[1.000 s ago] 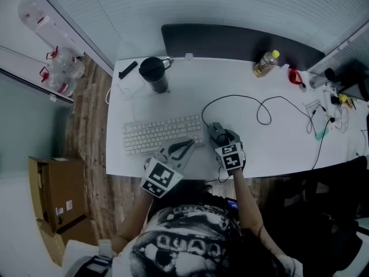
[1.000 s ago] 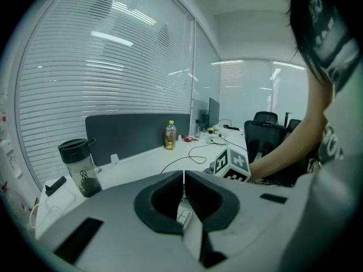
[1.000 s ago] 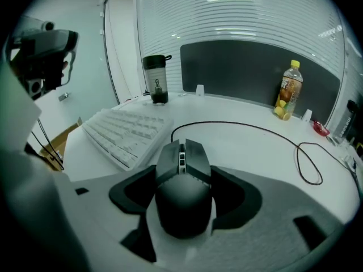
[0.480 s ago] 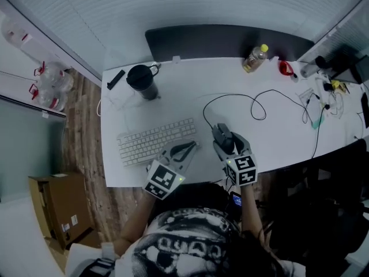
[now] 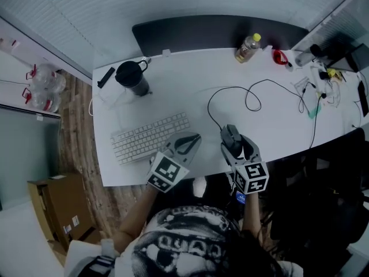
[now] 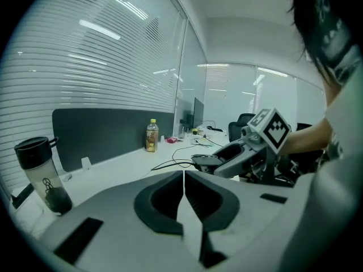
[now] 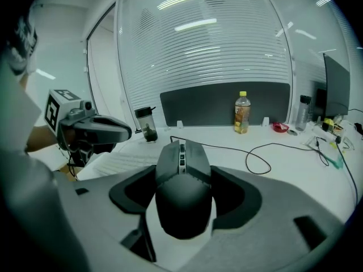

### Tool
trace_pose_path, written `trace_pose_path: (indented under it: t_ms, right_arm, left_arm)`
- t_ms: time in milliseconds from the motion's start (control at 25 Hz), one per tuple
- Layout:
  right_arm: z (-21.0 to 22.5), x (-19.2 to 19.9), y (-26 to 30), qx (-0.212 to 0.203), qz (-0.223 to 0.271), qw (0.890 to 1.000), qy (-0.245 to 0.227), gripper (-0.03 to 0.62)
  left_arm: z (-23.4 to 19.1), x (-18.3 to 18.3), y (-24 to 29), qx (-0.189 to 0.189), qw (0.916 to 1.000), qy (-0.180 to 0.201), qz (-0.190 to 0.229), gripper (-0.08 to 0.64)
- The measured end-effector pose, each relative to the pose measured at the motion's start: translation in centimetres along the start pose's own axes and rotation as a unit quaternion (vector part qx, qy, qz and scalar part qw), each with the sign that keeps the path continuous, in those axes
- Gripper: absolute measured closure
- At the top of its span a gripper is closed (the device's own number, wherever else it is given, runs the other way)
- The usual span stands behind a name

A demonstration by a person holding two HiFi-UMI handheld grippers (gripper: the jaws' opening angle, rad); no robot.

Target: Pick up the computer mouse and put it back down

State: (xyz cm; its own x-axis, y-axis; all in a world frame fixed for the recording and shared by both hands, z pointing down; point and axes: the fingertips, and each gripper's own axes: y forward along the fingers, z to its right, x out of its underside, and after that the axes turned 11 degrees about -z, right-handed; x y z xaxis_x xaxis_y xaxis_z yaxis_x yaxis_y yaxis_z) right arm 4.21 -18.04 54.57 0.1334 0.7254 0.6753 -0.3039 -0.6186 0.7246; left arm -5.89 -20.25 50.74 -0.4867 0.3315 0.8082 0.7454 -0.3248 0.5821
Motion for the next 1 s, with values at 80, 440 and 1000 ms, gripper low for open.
trace_pose_path:
  t_ms: [80, 440, 1000]
  right_arm:
    - [0.9, 0.1, -0.6, 0.002, 0.003, 1.0, 0.0, 0.299]
    - [7.5, -0.3, -2.2, -0.001, 0.015, 1.0, -0.015, 0.299]
    - [23.3, 5.6, -1.5, 0.015, -0.057, 0.997, -0.056, 0.299]
  left_arm:
    - [0.8, -0.4, 0.5, 0.001, 1.0, -0.001, 0.001, 0.554]
    - [3.5, -3.1, 3.8, -0.027, 0.9994, -0.02, 0.003, 0.554]
    - [9.4, -8.9, 11.1, -0.076, 0.9964, -0.037, 0.007, 0.554]
